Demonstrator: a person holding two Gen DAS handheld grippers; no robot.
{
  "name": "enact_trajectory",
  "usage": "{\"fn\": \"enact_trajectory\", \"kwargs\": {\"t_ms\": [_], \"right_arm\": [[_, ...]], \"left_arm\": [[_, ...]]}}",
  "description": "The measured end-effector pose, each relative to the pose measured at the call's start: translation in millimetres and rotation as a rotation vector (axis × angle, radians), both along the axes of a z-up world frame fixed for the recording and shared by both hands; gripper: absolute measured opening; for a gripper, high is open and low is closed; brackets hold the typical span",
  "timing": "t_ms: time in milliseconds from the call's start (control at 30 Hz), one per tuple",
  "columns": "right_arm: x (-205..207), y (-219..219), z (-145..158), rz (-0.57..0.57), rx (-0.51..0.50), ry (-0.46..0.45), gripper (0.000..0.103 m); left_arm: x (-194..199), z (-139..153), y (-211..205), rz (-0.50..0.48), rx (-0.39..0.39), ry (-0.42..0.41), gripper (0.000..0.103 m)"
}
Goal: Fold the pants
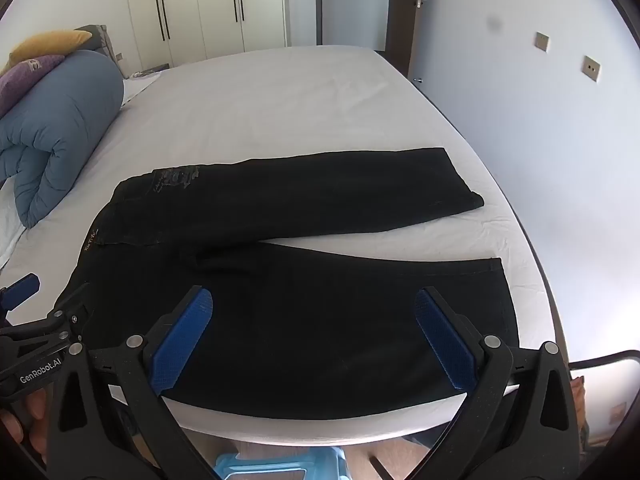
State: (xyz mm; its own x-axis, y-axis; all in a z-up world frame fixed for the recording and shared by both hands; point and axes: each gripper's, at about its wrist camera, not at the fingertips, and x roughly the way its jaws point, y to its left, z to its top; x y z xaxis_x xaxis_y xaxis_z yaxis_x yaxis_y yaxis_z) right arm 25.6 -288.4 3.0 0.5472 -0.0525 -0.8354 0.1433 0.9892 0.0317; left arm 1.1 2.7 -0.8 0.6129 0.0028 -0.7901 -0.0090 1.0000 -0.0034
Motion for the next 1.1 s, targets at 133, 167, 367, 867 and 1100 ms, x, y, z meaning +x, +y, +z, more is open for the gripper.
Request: {"fn": "enact_trajectory", "kwargs": {"t_ms": [133,167,367,867,1100], "right_arm": [[1,0,-1,0.003,0.0,0.011,0.103],[1,-1,-1,0.004,0.001,0.011,0.103],[1,0,-1,0.002,-0.001,0.007,0.103],[-1,5,-7,0.004,-0.004,0.01,0.103],[0,5,-7,0.007,-0.002,0.014,0.103]], "left_arm": [[-1,1,5,0.001,0.004,-0.009,0.103],[1,1,5,0.0,0.012,-0.004,0.103],[-6,-5,4,-0.003,0.027,-0.017,0.103],[-7,-5,5,-0.002,0.029,-0.011,0.103],[-10,-7,6,-0.001,0.028,-0.009,0.103]]}}
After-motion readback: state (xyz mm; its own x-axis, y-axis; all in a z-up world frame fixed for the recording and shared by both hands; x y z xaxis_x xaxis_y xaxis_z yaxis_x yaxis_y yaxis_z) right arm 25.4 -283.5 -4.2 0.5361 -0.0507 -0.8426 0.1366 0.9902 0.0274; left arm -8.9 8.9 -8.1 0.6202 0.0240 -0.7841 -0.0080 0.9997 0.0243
